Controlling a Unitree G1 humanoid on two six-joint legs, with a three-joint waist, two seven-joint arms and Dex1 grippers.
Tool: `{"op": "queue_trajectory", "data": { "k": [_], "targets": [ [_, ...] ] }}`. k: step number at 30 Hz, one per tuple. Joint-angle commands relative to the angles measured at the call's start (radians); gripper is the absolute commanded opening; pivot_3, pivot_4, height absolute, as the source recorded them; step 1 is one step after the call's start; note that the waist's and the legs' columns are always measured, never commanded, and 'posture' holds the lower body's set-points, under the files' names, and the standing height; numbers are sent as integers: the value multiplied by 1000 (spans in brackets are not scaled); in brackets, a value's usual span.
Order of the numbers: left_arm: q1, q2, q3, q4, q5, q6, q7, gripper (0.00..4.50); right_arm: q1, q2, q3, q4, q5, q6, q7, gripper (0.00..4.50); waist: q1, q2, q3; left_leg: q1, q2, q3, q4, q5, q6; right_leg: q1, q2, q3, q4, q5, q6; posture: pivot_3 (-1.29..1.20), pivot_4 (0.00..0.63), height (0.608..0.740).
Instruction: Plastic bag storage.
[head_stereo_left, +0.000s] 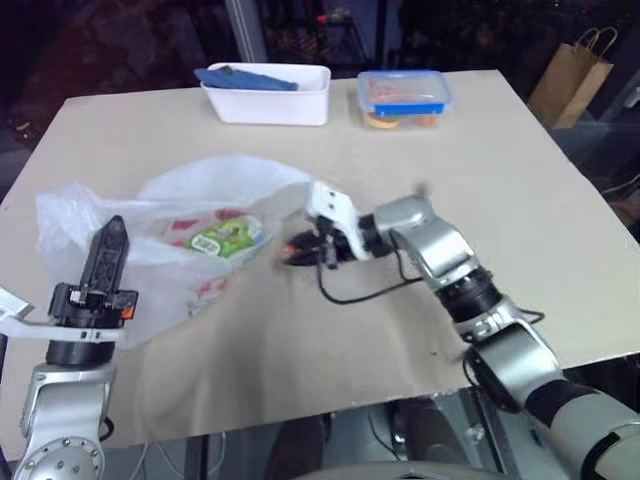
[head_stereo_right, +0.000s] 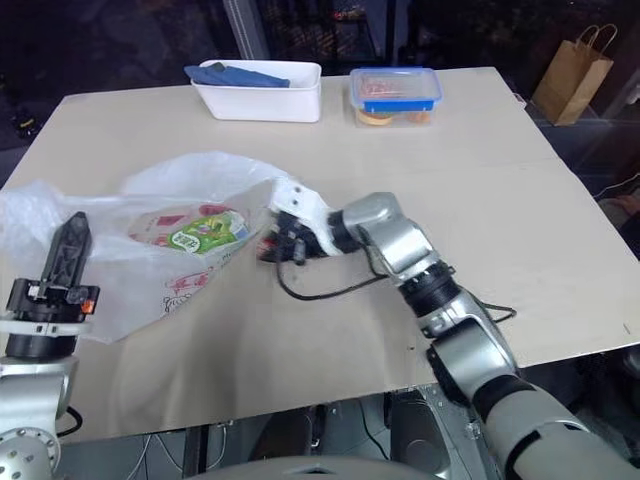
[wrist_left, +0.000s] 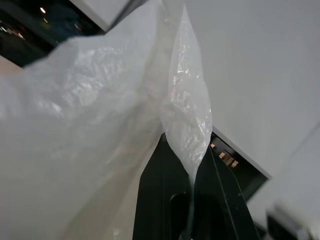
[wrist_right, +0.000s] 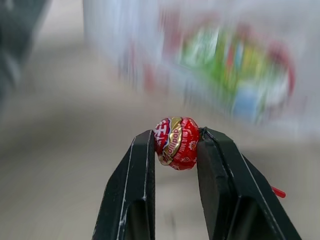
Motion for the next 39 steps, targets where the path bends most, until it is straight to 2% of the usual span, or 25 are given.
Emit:
{"op": "queue_trajectory", "data": {
  "k": [1, 2, 7, 8, 10, 13, 15, 21, 26, 29, 32, 37, 39],
  "targets": [
    [24, 7, 4, -59, -35, 7, -31, 0, -84, 87, 6, 86, -6, -69, -89, 672, 2, 0, 0, 0, 0, 0, 0, 0, 0, 0, 0, 0, 0, 0, 0, 0, 150, 740],
    [28, 7, 3, -61, -37, 8, -33, 0, -100, 109, 13, 123, -14, -94, -106, 672, 2, 0, 0, 0, 0, 0, 0, 0, 0, 0, 0, 0, 0, 0, 0, 0, 150, 740],
    [32, -4, -8, -79, -33, -5, -25, 0, -266, 229, 97, 522, -177, -463, -344, 672, 13, -2, -1, 0, -2, 0, 1, 1, -2, 0, -1, 0, -1, 0, -1, 0, 150, 740],
    [33, -8, -9, -83, -31, -9, -20, 0, -273, 246, 82, 538, -163, -503, -354, 1709, 13, -2, -1, -1, -2, 1, 1, 1, -3, 0, -2, 0, -1, 0, -1, 0, 150, 740],
    [41, -16, -4, -90, -34, -16, -12, 0, -263, 274, 7, 512, -94, -528, -395, 2506, 12, -2, -1, -2, -2, 0, 1, 1, -3, 0, -2, 0, -1, 1, 0, 0, 150, 740],
    [55, -23, 1, -91, -36, -18, -7, 0, -218, 229, -11, 406, -32, -448, -329, 3966, 9, -2, -1, -4, -2, 0, 0, 1, -3, -3, -2, 0, -1, 1, -1, 0, 150, 740],
    [58, -24, 1, -88, -34, -21, -4, 0, -173, 184, -9, 314, 18, -347, -254, 3966, 8, -2, -1, -5, -1, 1, -2, 1, -3, -5, -1, 1, -1, 1, -1, 0, 150, 740],
    [23, -17, 0, -55, -28, -30, 14, 0, 18, -87, 55, -119, 148, -35, 3, 3966, 27, -3, -2, -6, -3, -1, -2, 1, -2, -4, -4, -2, -2, 0, -1, 0, 150, 740],
    [-11, 4, 9, -23, -31, -26, 23, 0, 102, -240, 52, -294, 218, 53, 87, 3966, 17, -2, -2, -4, -3, -1, 1, 1, -2, -1, -4, -2, -1, 0, -1, 0, 150, 740],
    [-34, 18, 13, -6, -34, -23, 29, 0, 97, -243, -5, -271, 222, 12, 34, 3966, 7, -2, -1, -1, 0, -1, 1, 1, -2, -1, 0, -2, 0, 0, -1, 0, 150, 740],
    [-45, 25, 12, 1, -33, -18, 29, 0, 51, -205, -64, -156, 171, -56, -100, 3966, 8, -2, -1, 0, 1, -1, 1, 1, -2, 0, 1, -2, 1, 1, -2, 0, 150, 740],
    [-48, 31, 12, 0, -28, -13, 29, 0, -60, -157, -109, 134, 64, -170, -315, 3966, 13, -2, -2, 0, 1, 1, 2, 1, -3, 0, 0, -1, 0, 1, -3, 0, 150, 740],
    [-50, 34, 12, -1, -28, -11, 30, 0, -103, -129, -125, 248, 49, -221, -352, 3966, 13, -2, -1, -2, 0, 0, 2, 1, -3, 0, 0, -1, 0, 1, -3, 0, 150, 740]
  ]
}}
